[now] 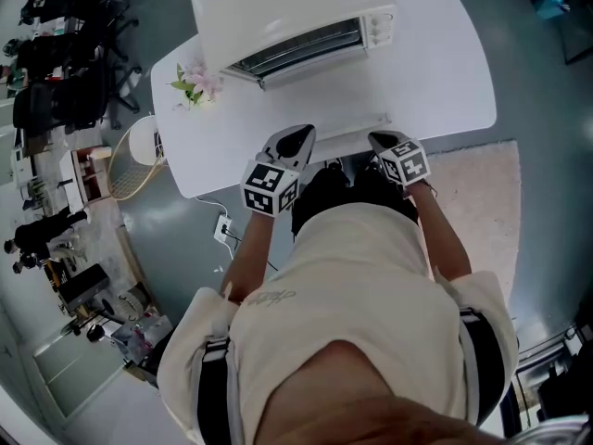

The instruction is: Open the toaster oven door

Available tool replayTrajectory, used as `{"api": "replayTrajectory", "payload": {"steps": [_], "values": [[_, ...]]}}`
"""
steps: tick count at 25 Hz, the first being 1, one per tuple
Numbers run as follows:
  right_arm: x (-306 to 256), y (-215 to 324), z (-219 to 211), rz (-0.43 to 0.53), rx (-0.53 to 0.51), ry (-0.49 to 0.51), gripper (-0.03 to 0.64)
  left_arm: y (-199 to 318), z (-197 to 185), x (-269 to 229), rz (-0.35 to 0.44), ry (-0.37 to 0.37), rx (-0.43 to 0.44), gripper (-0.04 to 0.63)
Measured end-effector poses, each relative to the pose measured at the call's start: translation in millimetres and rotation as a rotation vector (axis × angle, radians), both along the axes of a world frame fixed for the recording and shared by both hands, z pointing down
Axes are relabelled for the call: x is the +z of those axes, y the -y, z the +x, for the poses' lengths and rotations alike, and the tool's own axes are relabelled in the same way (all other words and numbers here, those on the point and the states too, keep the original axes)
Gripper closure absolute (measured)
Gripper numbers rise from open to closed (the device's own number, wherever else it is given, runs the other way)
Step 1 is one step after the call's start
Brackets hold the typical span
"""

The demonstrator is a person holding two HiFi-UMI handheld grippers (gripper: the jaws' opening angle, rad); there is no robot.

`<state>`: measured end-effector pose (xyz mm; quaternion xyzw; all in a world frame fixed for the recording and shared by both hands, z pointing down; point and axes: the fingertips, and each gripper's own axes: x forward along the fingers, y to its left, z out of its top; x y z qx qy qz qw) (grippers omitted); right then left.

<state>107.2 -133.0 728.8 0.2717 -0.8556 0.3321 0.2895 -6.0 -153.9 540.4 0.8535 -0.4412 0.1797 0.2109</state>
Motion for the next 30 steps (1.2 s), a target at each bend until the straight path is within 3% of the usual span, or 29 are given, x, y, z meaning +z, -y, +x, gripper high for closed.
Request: {"api": "replayTrajectory", "payload": {"steps": [4, 9, 15, 22, 30], "values": [[-34, 10, 9, 0.057, 0.058, 0.047, 0.611, 2, -3, -1, 0.012, -0.021, 0.003, 0.577], [-98, 25, 20, 0.205, 0.107, 0.080, 0.611, 7, -10, -14, 0.034, -0.110, -0.013, 0.577], [-168, 43, 22, 0.375, 0.130, 0.047, 0.611, 18, -25, -46, 0.117, -0.137, -0.023, 0.577], [-257, 58, 14, 0.512, 0.156, 0.099, 0.611, 34, -41, -109, 0.253, -0.128, -0.006, 0.577], [-341, 67, -4, 0.699, 0.144, 0.174, 0.611, 47, -69, -156, 0.358, -0.175, -0.058, 0.577]]}}
